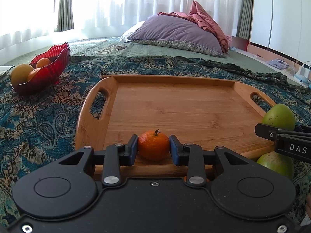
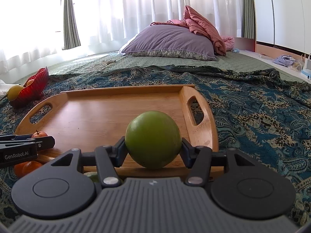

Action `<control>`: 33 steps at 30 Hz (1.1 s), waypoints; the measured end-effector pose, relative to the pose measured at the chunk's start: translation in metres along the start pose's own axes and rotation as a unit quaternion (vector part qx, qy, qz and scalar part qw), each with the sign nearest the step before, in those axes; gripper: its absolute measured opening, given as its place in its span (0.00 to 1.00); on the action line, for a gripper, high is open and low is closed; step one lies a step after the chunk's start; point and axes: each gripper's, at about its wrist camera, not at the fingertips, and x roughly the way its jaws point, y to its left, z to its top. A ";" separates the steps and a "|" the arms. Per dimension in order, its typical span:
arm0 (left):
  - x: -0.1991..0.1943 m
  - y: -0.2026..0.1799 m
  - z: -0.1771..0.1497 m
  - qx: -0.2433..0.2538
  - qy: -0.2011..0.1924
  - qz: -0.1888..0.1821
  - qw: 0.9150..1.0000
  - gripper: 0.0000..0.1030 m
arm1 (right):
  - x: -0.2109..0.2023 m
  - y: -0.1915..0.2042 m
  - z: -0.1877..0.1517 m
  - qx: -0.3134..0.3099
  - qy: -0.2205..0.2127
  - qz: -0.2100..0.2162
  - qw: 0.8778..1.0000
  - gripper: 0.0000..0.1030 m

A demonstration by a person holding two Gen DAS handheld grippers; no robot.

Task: Organize fruits
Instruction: 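Lift the tangerine with the left tool while the right tool carries the apple onto the tray, then open the left tool on the tray while the right tool releases the apple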

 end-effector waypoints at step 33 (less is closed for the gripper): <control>-0.010 -0.007 -0.005 0.029 -0.021 -0.005 0.999 0.55 | 0.011 0.005 0.003 -0.005 0.029 -0.017 0.999 0.61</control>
